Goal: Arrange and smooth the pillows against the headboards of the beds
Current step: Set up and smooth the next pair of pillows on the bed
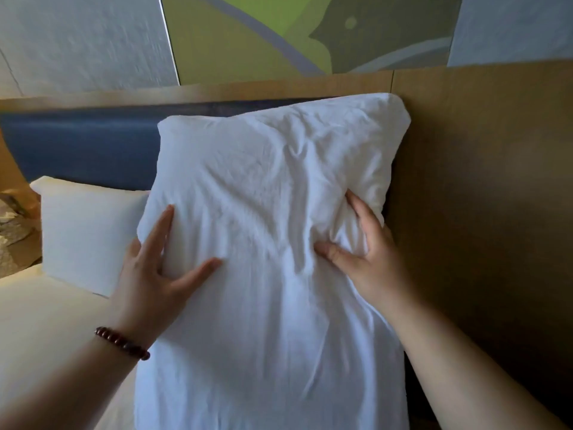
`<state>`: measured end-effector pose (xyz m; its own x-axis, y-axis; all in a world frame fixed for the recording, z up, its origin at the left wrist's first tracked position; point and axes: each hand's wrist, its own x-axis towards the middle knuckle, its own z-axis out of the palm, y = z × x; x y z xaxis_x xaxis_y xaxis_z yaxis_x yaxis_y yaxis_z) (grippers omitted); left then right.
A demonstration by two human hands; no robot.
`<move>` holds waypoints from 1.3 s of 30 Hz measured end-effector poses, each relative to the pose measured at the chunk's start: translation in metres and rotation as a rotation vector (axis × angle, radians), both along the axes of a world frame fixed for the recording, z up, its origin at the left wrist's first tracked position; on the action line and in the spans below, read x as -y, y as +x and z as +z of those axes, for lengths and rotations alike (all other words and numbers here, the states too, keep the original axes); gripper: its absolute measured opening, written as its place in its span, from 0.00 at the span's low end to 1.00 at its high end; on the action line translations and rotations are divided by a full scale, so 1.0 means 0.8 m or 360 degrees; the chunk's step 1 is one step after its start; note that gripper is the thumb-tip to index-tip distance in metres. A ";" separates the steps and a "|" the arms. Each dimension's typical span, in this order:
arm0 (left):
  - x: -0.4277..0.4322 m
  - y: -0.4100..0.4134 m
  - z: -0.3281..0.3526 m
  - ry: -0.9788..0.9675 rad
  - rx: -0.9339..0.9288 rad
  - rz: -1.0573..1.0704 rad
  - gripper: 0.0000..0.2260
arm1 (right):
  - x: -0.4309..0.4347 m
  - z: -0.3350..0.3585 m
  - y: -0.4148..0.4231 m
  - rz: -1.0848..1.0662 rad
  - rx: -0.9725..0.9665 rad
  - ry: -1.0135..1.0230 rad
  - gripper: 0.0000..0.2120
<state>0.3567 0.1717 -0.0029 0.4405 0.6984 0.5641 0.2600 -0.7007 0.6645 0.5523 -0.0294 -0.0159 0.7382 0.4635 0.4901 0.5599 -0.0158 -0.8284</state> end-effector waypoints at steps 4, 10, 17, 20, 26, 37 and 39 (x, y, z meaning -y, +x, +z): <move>-0.020 -0.029 -0.021 0.0015 0.0158 -0.0168 0.44 | 0.000 -0.006 -0.047 -0.0123 0.0150 0.0040 0.41; -0.035 -0.077 -0.004 0.0084 0.0315 -0.0447 0.44 | 0.015 0.031 -0.123 -0.0336 0.0277 0.0170 0.43; -0.058 -0.136 0.071 0.0257 0.0325 -0.0382 0.41 | -0.006 0.091 -0.184 -0.0253 0.0277 0.0328 0.34; -0.076 -0.145 0.070 0.0314 0.0328 -0.0303 0.41 | -0.027 0.088 -0.187 -0.0267 0.0299 0.0307 0.33; -0.121 -0.113 -0.002 0.0203 0.0153 -0.0283 0.41 | -0.075 0.016 -0.142 -0.0268 0.0203 0.0181 0.34; -0.168 0.031 -0.130 0.0221 -0.0094 -0.0234 0.38 | -0.127 -0.121 -0.016 -0.0605 0.0060 -0.0105 0.40; -0.177 0.044 -0.160 0.0232 -0.0271 -0.0232 0.38 | -0.124 -0.145 0.003 -0.0730 0.0019 -0.0205 0.39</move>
